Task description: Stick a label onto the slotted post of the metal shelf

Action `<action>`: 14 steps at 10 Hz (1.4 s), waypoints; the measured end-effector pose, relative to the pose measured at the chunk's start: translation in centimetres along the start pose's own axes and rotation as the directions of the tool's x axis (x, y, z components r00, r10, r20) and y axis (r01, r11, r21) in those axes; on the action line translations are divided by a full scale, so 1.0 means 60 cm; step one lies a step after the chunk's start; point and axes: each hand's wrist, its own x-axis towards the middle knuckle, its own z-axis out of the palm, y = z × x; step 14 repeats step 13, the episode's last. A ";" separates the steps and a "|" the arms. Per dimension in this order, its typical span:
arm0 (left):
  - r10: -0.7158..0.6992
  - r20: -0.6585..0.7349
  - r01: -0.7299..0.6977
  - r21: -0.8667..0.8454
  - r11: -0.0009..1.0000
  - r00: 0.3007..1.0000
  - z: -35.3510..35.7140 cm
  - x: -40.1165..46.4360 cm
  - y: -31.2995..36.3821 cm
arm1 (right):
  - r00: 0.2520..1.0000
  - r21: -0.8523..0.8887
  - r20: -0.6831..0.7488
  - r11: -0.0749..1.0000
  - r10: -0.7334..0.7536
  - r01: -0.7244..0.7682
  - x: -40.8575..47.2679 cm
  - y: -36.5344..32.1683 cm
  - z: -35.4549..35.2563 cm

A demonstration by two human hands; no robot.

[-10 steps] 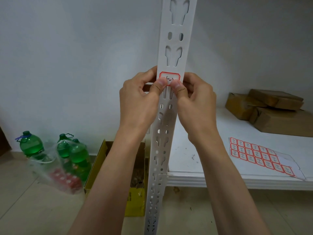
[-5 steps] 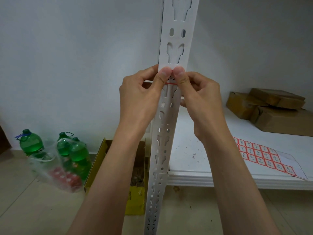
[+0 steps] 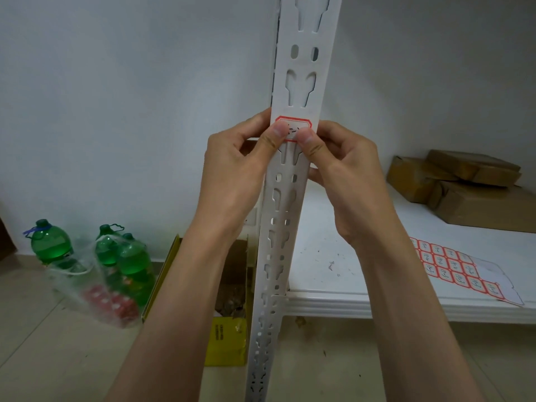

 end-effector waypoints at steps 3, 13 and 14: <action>0.048 -0.088 -0.040 0.093 0.995 0.995 0.012 0.011 0.005 | 0.984 -0.200 -0.155 0.978 -0.086 0.054 0.003 0.004 0.026; -0.021 -0.042 0.021 0.014 1.000 0.999 -0.002 -0.007 -0.012 | 0.982 -0.038 -0.189 0.999 0.001 -0.008 -0.017 0.020 0.014; -0.021 -0.042 0.021 0.014 1.000 0.999 -0.002 -0.007 -0.012 | 0.982 -0.038 -0.189 0.999 0.001 -0.008 -0.017 0.020 0.014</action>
